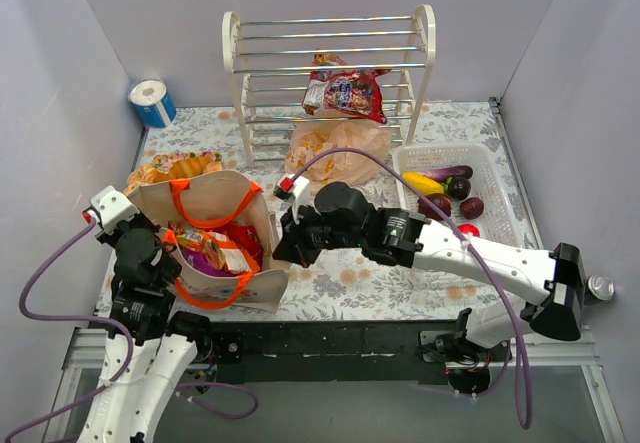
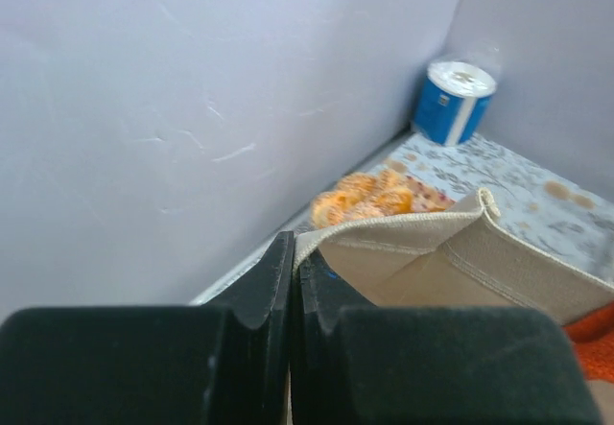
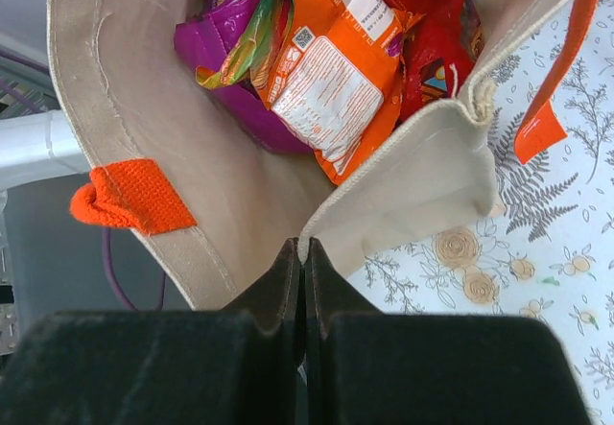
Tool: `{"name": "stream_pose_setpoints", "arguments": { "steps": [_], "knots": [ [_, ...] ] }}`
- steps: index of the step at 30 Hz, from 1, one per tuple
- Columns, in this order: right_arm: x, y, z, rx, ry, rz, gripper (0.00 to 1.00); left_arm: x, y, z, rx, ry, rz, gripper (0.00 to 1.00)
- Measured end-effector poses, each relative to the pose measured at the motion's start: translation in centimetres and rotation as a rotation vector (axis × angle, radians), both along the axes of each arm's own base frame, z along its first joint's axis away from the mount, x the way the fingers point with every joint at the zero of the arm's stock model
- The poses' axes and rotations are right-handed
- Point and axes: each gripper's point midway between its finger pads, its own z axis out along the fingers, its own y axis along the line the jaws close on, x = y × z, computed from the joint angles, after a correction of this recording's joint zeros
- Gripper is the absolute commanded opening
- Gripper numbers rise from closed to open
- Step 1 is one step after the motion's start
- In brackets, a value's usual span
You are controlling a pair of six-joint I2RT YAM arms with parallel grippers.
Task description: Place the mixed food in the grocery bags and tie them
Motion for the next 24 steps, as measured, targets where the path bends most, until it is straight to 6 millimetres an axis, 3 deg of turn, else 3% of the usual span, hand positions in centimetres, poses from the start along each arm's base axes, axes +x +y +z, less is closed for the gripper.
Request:
{"name": "stream_pose_setpoints", "arguments": {
  "steps": [9, 13, 14, 17, 19, 22, 23, 24],
  "knots": [
    [-0.4, 4.4, -0.6, 0.020, 0.031, 0.086, 0.01, -2.2, 2.6, 1.0, 0.145, -0.035, 0.188, 0.04],
    [-1.0, 6.6, -0.8, 0.045, 0.049, 0.138, 0.01, -3.0, 3.1, 1.8, 0.146, -0.061, 0.227, 0.54],
    [-1.1, 7.3, -0.7, 0.056, 0.055, 0.148, 0.01, -3.2, 3.1, 2.4, 0.133, -0.092, 0.226, 0.74],
    [-1.4, 9.1, -1.1, 0.081, 0.082, 0.169, 0.01, -3.4, 2.9, 4.5, 0.109, -0.157, 0.199, 0.91],
    [-1.7, 10.3, -0.9, 0.104, 0.095, 0.191, 0.01, -3.5, 2.6, 6.3, 0.091, -0.197, 0.164, 0.97],
    [-1.7, 11.7, -0.2, 0.128, 0.112, 0.216, 0.36, -2.3, 1.3, 9.4, 0.067, -0.251, 0.049, 0.98],
    [-1.7, 12.1, 0.0, 0.134, 0.118, 0.221, 0.52, -1.6, 0.7, 10.2, 0.060, -0.261, 0.006, 0.98],
    [-1.8, 12.4, 0.4, 0.147, 0.114, 0.230, 0.57, -0.5, -0.2, 11.0, 0.053, -0.258, -0.053, 0.98]
  ]
}}
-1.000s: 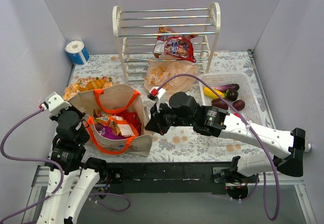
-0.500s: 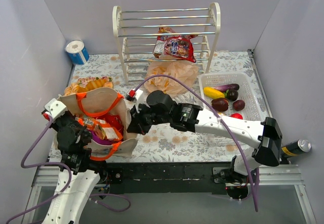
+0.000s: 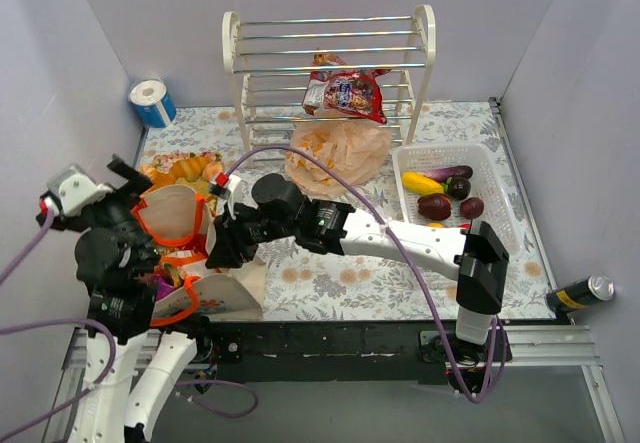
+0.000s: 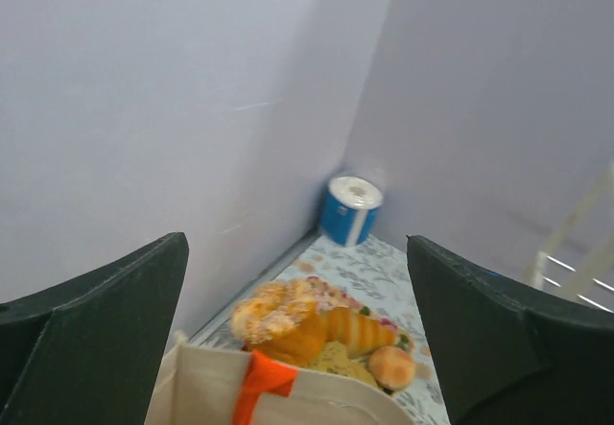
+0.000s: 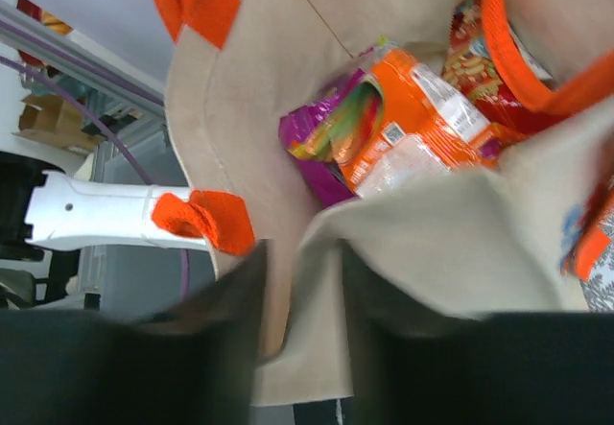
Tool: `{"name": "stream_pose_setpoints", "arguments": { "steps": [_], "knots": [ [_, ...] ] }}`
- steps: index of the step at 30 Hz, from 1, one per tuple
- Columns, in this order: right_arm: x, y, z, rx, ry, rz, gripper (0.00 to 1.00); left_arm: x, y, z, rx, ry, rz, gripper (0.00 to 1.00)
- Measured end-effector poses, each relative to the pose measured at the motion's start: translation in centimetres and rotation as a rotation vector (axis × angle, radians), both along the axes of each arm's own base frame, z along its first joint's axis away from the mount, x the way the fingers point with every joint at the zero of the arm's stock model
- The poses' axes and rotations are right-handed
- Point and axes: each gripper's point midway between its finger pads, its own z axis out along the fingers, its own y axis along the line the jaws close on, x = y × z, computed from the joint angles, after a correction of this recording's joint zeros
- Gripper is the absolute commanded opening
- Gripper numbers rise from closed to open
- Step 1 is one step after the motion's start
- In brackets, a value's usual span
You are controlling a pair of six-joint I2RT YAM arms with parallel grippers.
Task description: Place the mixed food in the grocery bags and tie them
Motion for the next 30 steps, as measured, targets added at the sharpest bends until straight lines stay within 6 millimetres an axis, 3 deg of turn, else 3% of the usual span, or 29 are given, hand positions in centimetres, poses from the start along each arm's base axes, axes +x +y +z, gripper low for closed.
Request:
{"name": "stream_pose_setpoints", "arguments": {
  "steps": [2, 4, 7, 9, 11, 15, 17, 19, 23, 26, 28, 30],
  "knots": [
    [-0.1, 0.2, 0.8, 0.024, -0.011, 0.012, 0.66, 2.6, -1.9, 0.8, 0.003, 0.033, -0.109, 0.98],
    [0.1, -0.1, 1.6, 0.038, -0.038, -0.001, 0.69, 6.0, -4.5, 1.1, 0.000, 0.079, -0.239, 0.98],
    [0.7, -2.0, 3.1, 0.054, -0.085, -0.052, 0.70, 10.8, -8.6, -0.7, -0.025, 0.166, -0.434, 0.98],
    [1.2, -4.6, 3.9, 0.056, -0.109, -0.104, 0.70, 12.8, -11.0, -2.3, -0.049, 0.222, -0.548, 0.98],
    [2.0, -8.2, 4.9, 0.061, -0.135, -0.186, 0.63, 14.1, -13.1, -3.3, -0.075, 0.267, -0.644, 0.98],
    [4.7, -14.7, 5.9, 0.079, -0.170, -0.384, 0.56, 15.3, -16.9, -2.5, -0.127, 0.273, -0.834, 0.98],
    [6.2, -16.3, 4.3, 0.038, -0.172, -0.466, 0.53, 15.2, -18.3, -2.0, -0.150, 0.264, -0.911, 0.98],
    [7.2, -16.2, 1.3, -0.034, -0.164, -0.499, 0.52, 15.0, -19.8, -1.5, -0.171, 0.257, -0.994, 0.98],
    [7.2, -13.3, -8.1, -0.252, -0.110, -0.450, 0.52, 15.1, -22.0, -1.0, -0.203, 0.267, -1.110, 0.98],
    [5.4, -11.3, -14.7, -0.391, -0.074, -0.363, 0.51, 15.3, -22.9, -1.9, -0.227, 0.305, -1.150, 0.98],
    [3.9, -9.4, -17.5, -0.445, -0.058, -0.299, 0.51, 15.2, -23.1, -2.4, -0.239, 0.325, -1.159, 0.98],
    [2.7, -6.8, -18.6, -0.451, -0.048, -0.240, 0.51, 15.0, -23.1, -2.6, -0.246, 0.335, -1.163, 0.98]
  ]
}}
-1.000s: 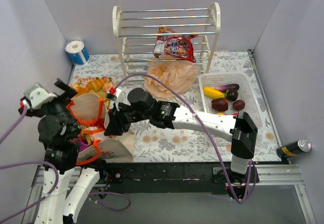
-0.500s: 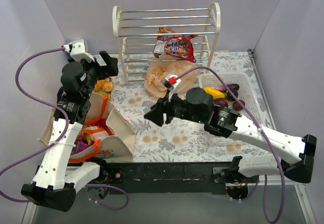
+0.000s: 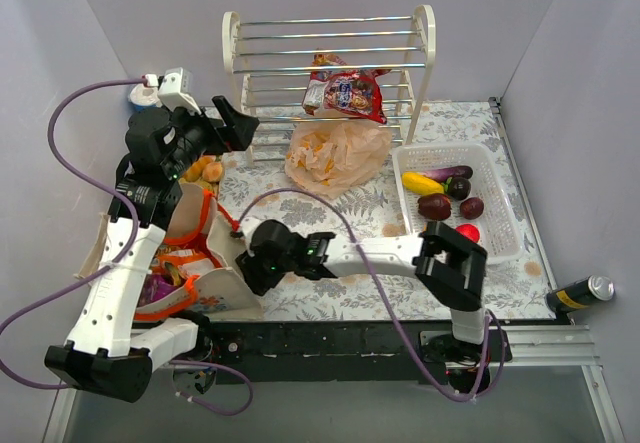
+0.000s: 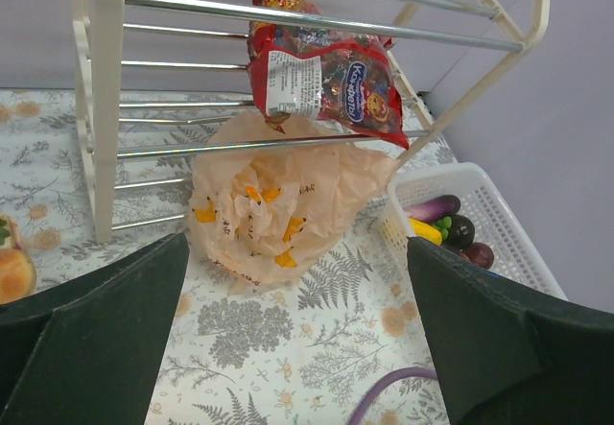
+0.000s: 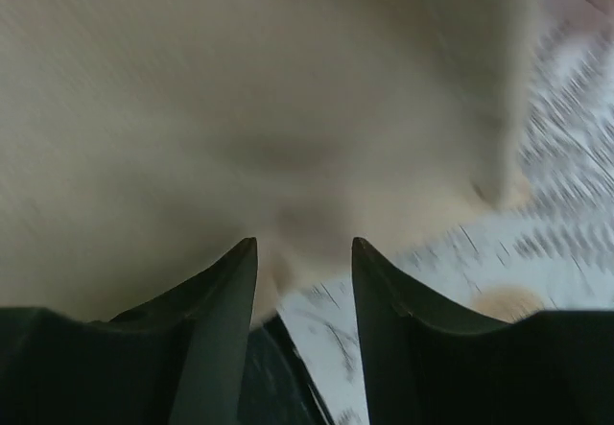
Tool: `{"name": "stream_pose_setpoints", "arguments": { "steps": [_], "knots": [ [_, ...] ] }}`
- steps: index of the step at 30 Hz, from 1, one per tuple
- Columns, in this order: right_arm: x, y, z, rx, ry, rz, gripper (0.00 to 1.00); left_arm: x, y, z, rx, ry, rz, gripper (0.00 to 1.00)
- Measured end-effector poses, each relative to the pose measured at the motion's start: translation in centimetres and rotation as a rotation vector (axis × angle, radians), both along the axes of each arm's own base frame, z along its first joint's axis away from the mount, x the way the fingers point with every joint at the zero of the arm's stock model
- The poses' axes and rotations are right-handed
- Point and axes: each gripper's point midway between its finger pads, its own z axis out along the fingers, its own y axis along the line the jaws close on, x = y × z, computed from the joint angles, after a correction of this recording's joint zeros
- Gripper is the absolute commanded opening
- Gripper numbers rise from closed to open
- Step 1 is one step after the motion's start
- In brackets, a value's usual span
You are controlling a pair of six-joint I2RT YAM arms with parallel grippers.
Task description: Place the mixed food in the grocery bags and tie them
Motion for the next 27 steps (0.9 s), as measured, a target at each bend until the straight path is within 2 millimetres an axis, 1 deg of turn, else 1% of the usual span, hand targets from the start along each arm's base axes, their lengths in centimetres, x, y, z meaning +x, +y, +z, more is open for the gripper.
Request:
{"name": "stream_pose_setpoints", "arguments": {
  "steps": [3, 6, 8, 11, 12, 13, 14, 15, 17, 19, 20, 21, 22, 23, 24, 25, 27],
  "knots": [
    [-1.2, 5.3, 0.5, 0.056, 0.002, 0.087, 0.51, -0.2, 0.0, 0.4, 0.001, 0.004, -0.001, 0.98],
    [-1.9, 9.0, 1.2, 0.102, 0.012, 0.151, 0.53, -0.4, 0.1, 1.0, 0.006, -0.006, 0.000, 0.98],
    [-2.2, 10.4, 1.7, 0.139, 0.011, 0.176, 0.54, -0.5, 0.2, 1.2, 0.014, -0.010, 0.002, 0.98],
    [-2.5, 10.8, 2.4, 0.172, -0.001, 0.194, 0.59, -0.6, 0.3, 1.1, 0.024, -0.004, 0.002, 0.98],
    [-2.5, 10.5, 2.5, 0.181, -0.010, 0.194, 0.63, -0.6, 0.3, 0.9, 0.027, 0.001, 0.001, 0.98],
    [-2.5, 9.8, 2.6, 0.178, -0.017, 0.191, 0.65, -0.5, 0.3, 0.8, 0.028, 0.004, 0.000, 0.98],
    [-2.6, 8.7, 2.6, 0.167, -0.024, 0.182, 0.67, -0.4, 0.2, 0.7, 0.028, 0.007, -0.003, 0.98],
    [-2.5, 7.2, 2.5, 0.158, -0.033, 0.171, 0.71, -0.3, 0.1, 0.5, 0.026, 0.012, -0.007, 0.98],
    [-2.2, 4.1, 2.8, 0.136, -0.048, 0.142, 0.73, 0.1, -0.2, 0.2, 0.022, 0.025, -0.019, 0.98],
    [-1.2, 0.2, 3.1, 0.122, -0.069, 0.087, 0.74, 0.6, -1.0, -0.6, 0.012, 0.049, -0.042, 0.98],
    [-0.4, -2.4, 3.5, 0.116, -0.080, 0.044, 0.74, 1.0, -1.6, -1.2, 0.008, 0.068, -0.056, 0.98],
    [0.8, -4.7, 4.1, 0.116, -0.091, -0.008, 0.75, 1.4, -2.3, -1.9, 0.007, 0.086, -0.071, 0.98],
    [2.5, -6.6, 5.1, 0.133, -0.109, -0.067, 0.75, 1.7, -3.5, -2.8, 0.009, 0.113, -0.093, 0.98],
    [3.9, -8.2, 5.9, 0.150, -0.125, -0.120, 0.75, 2.0, -4.9, -3.8, 0.011, 0.136, -0.120, 0.98],
    [5.6, -10.2, 6.8, 0.171, -0.144, -0.185, 0.76, 2.2, -6.7, -4.9, 0.012, 0.158, -0.157, 0.98],
    [7.5, -12.1, 7.6, 0.188, -0.167, -0.258, 0.76, 2.4, -8.0, -5.9, 0.010, 0.176, -0.186, 0.98],
    [10.6, -15.8, 8.9, 0.214, -0.208, -0.386, 0.76, 2.6, -10.8, -9.2, 0.004, 0.244, -0.249, 0.98]
  ]
}}
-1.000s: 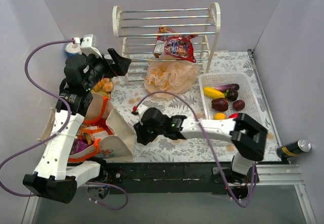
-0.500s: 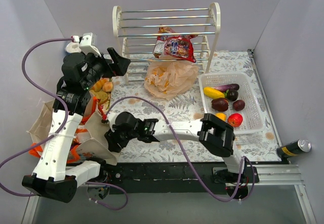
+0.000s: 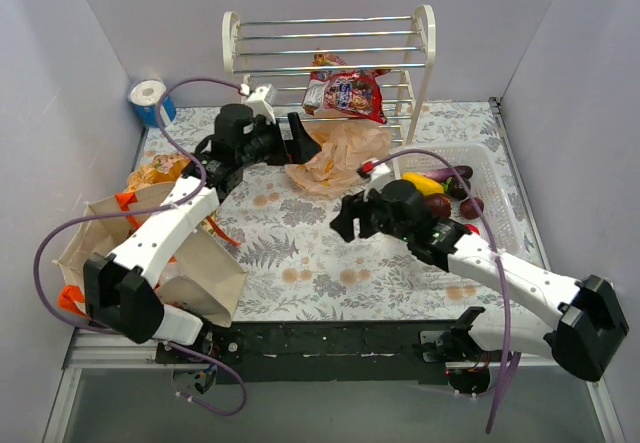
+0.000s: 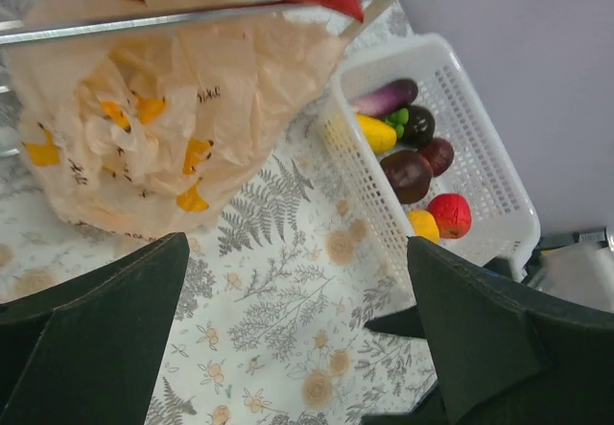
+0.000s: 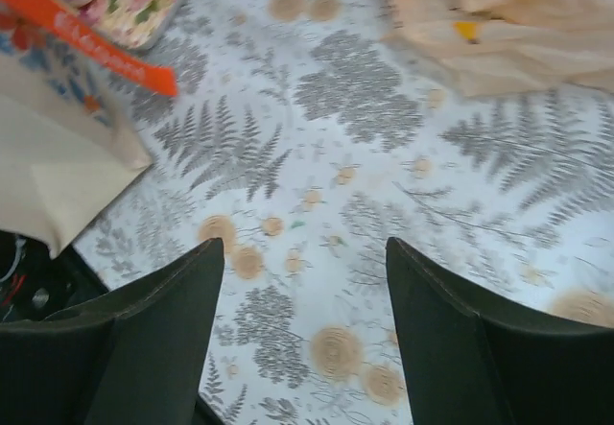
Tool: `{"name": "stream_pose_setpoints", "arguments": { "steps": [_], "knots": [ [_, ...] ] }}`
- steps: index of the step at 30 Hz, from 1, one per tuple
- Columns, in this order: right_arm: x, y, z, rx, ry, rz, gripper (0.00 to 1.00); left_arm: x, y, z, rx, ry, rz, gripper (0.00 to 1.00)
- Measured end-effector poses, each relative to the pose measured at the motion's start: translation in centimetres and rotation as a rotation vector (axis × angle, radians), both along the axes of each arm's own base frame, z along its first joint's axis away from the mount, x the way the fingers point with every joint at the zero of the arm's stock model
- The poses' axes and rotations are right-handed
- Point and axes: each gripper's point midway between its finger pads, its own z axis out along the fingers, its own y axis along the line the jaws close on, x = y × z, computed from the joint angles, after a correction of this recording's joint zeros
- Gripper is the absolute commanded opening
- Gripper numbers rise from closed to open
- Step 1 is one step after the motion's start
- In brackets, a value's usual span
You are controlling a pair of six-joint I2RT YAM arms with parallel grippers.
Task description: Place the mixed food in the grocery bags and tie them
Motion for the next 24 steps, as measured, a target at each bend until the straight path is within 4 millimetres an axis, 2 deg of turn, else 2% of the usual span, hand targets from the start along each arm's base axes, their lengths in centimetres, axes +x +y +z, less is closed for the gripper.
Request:
{"name": "stream_pose_setpoints", "arguments": {
  "steps": [2, 6, 10, 13, 15, 16, 19, 24],
  "knots": [
    [1.8, -2.9, 0.4, 0.005, -0.011, -0.087, 0.77, 0.8, -1.1, -3.2, 0.003, 0.062, -0.005, 0.98],
    [4.1, -7.6, 0.8, 0.009, -0.010, -0.211, 0.77, 3.0, -1.1, -10.0, 0.034, 0.179, 0.067, 0.98],
    [5.0, -10.5, 1.2, 0.023, -0.001, -0.273, 0.76, 4.8, -1.2, -15.1, 0.041, 0.251, 0.119, 0.95],
    [5.0, -11.2, 1.9, 0.047, -0.004, -0.275, 0.76, 6.0, -1.5, -18.0, 0.032, 0.288, 0.144, 0.91],
    [4.9, -11.3, 2.2, 0.057, -0.006, -0.267, 0.76, 6.7, -1.7, -18.5, 0.016, 0.287, 0.160, 0.88],
    [4.8, -11.3, 2.3, 0.062, -0.007, -0.261, 0.76, 7.1, -1.6, -20.0, 0.021, 0.308, 0.172, 0.87],
    [4.4, -11.2, 2.2, 0.062, 0.002, -0.243, 0.76, 7.7, -1.4, -21.9, 0.025, 0.338, 0.205, 0.86],
    [4.1, -11.5, 1.8, 0.048, 0.018, -0.231, 0.76, 7.7, -0.5, -23.8, 0.021, 0.361, 0.248, 0.86]
  ]
}}
